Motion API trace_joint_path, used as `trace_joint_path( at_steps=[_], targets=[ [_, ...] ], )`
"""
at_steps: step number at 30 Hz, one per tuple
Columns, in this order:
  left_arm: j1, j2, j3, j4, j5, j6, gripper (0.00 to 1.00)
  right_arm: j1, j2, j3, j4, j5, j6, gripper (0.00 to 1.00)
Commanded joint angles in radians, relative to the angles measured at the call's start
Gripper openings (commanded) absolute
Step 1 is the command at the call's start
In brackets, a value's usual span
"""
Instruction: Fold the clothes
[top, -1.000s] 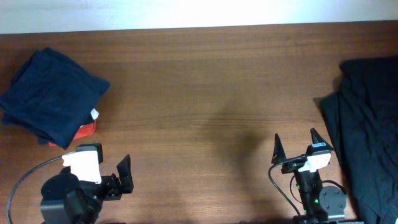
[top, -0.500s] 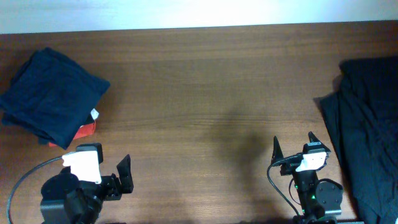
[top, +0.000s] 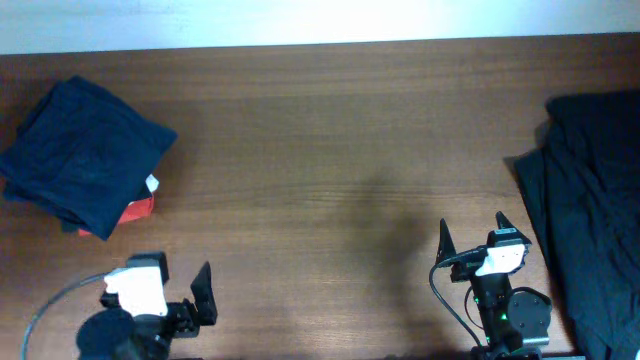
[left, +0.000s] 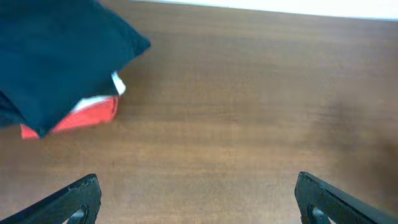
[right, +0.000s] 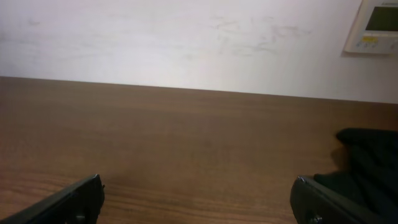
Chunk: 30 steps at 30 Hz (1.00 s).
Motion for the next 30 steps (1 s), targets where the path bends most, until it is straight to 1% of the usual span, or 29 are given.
trace_joint_path(
  at_steps=[1,4,6,8,9,10,11,13,14,16,17,20,30],
  targets=[
    [-0.003,-0.123,-0.185,0.148,-0.012,0.012,0.99,0.006,-0.008,-0.005,-0.008,0.013,-0.006,0.99],
    [-0.003,-0.214,-0.350,0.341,0.016,0.012,0.99,0.006,-0.008,-0.005,-0.008,0.013,-0.006,0.99],
    [-0.004,-0.290,-0.468,0.466,0.068,0.012,0.99,0.006,-0.008,-0.005,-0.008,0.013,-0.006,0.99],
    [-0.006,-0.301,-0.537,0.573,0.105,0.012,0.99,0.006,-0.008,-0.005,-0.008,0.013,-0.006,0.98],
    [-0.006,-0.301,-0.575,0.656,0.119,0.012,0.99,0.006,-0.008,-0.005,-0.008,0.013,-0.006,0.99],
    [-0.006,-0.301,-0.631,0.797,0.121,0.012,0.99,0.006,-0.008,-0.005,-0.008,0.013,-0.006,0.98],
    [-0.006,-0.301,-0.676,0.901,0.108,0.012,0.99,0.006,-0.008,-0.005,-0.008,0.013,-0.006,0.99],
    [-0.006,-0.301,-0.758,1.049,0.083,0.012,0.99,0.006,-0.008,-0.005,-0.008,0.013,-0.006,0.99],
    [-0.010,-0.301,-0.767,1.025,0.036,0.015,0.99,0.006,-0.008,-0.005,-0.008,0.013,-0.006,0.99],
    [-0.029,-0.301,-0.768,0.929,-0.045,0.016,0.99,0.006,-0.008,-0.005,-0.008,0.013,-0.006,0.99],
    [-0.037,-0.301,-0.768,0.928,-0.056,0.016,0.99,0.006,-0.008,-0.005,-0.008,0.013,-0.006,0.99],
    [-0.059,-0.301,-0.768,0.932,-0.037,0.016,0.99,0.006,-0.008,-0.005,-0.008,0.013,-0.006,0.99],
    [-0.060,-0.301,-0.768,0.931,-0.037,0.016,0.99,0.006,-0.008,-0.005,-0.008,0.013,-0.006,0.99]
  ],
)
